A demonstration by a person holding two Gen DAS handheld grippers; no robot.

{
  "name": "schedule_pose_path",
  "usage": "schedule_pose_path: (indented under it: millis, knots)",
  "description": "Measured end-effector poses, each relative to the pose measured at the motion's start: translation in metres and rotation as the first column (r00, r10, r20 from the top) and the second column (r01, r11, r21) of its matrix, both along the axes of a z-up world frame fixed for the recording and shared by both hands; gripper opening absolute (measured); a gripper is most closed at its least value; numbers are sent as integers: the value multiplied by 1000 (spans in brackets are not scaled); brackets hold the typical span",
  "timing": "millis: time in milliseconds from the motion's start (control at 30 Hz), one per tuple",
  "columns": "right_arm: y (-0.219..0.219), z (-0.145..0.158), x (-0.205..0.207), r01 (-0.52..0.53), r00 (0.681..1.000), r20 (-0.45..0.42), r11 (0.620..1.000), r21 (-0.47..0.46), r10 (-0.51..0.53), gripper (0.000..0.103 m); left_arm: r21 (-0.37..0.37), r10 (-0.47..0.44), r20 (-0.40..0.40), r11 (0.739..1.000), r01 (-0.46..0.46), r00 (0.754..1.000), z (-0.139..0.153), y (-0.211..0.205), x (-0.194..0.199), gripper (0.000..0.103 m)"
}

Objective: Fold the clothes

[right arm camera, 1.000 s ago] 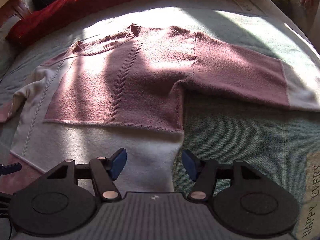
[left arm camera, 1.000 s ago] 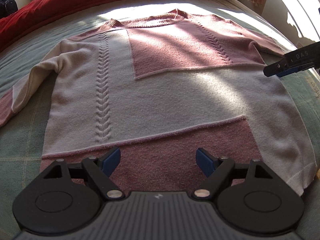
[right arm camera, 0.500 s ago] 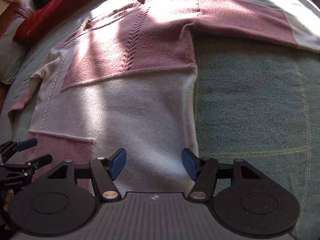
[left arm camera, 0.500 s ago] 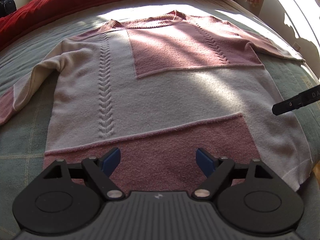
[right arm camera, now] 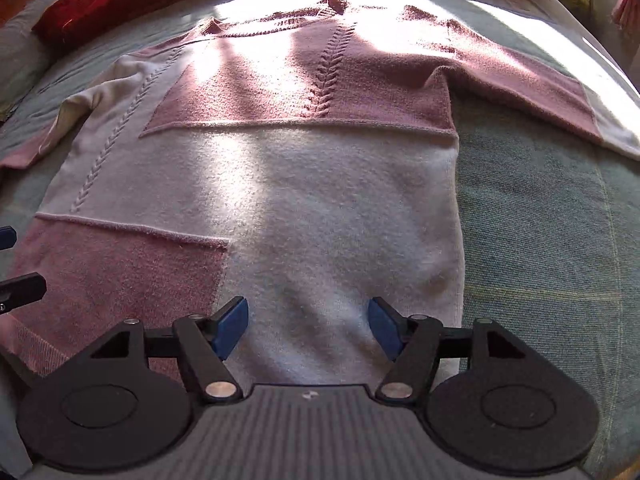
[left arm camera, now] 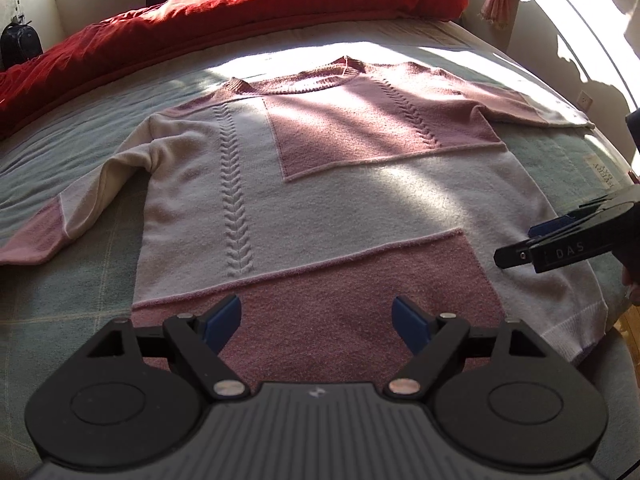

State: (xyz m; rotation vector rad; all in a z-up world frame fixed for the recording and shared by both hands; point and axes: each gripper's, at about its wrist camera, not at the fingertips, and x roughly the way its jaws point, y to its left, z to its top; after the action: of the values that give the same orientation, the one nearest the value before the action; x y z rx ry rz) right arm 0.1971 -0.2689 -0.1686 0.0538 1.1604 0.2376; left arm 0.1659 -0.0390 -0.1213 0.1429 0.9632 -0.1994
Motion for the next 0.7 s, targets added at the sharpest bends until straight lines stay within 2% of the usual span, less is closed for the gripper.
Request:
schedule_pose_path:
  millis: [200, 367, 500, 600, 700]
  knots:
    - [-11, -4, -37, 7, 997, -80, 1000, -14, -8, 78, 6, -3, 6, 1000, 3, 1000, 3, 6, -14, 83]
    - [-7, 7, -36, 30, 999, -45, 1000, -6, -31, 78, 5, -23, 22, 1000, 23, 999, 7, 5, -25, 83]
    - [0, -7, -34, 24, 994, -104, 1000, -3, -24, 78, 11, -29, 29, 1000, 29, 999, 9, 6, -33, 83]
    - [0, -12, -46, 0, 992, -126, 1000, -21, -3, 83, 10, -24, 26, 1000, 24, 999, 9, 12, -38, 83]
    - [-11, -4, -57, 23, 988, -156, 999, 42, -16, 83, 8, -20, 22, 1000, 20, 1000, 8, 15, -39, 83]
